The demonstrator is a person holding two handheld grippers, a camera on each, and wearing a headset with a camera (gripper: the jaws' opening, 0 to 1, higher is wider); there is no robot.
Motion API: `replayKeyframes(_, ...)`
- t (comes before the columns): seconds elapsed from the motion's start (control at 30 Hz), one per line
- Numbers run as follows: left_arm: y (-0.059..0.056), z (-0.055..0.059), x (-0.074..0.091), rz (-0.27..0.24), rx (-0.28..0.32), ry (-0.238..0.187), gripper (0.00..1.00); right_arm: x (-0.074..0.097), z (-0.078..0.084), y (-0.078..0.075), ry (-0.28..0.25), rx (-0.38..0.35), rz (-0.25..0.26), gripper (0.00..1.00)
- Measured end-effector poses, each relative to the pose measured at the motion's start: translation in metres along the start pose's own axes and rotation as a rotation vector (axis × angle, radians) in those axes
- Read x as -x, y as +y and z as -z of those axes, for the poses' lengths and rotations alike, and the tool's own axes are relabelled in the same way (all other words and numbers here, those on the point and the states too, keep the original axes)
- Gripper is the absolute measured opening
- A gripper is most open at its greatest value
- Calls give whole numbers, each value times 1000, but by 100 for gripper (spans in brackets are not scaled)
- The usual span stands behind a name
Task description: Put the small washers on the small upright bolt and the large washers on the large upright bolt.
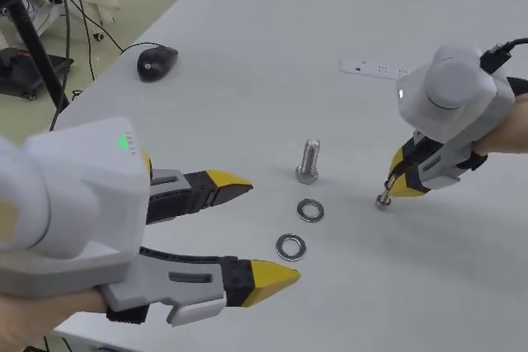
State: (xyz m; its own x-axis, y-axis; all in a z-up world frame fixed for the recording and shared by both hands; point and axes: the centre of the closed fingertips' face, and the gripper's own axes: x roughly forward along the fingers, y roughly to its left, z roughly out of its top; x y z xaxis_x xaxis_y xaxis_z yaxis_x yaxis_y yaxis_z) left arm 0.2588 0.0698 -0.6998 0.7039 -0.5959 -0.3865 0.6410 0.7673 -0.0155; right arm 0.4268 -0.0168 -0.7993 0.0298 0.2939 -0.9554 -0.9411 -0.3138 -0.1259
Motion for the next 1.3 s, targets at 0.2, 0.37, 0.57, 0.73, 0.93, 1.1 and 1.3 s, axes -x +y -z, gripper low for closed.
replayKeyframes(0.2,1,1,1,-8,-1,3,55,-12,3,1,7,12,-5,13)
replayKeyframes(0.37,1,0,1,-13,-1,3,55,-16,5,1,9,11,5,15)
replayKeyframes(0.57,1,0,2,-13,-3,3,55,-6,7,4,0,-2,18,18)
replayKeyframes(0.73,-2,-5,3,-12,-9,-8,55,4,9,8,1,-10,29,17)
replayKeyframes(0.93,-6,-8,6,-10,-21,-13,55,18,-1,21,-27,-29,27,17)
replayKeyframes(1.1,-7,-8,10,-9,-40,-8,55,22,-8,32,-30,-19,20,17)
replayKeyframes(1.3,-4,-13,19,-40,-34,-34,55,16,-37,56,-61,24,-28,17)
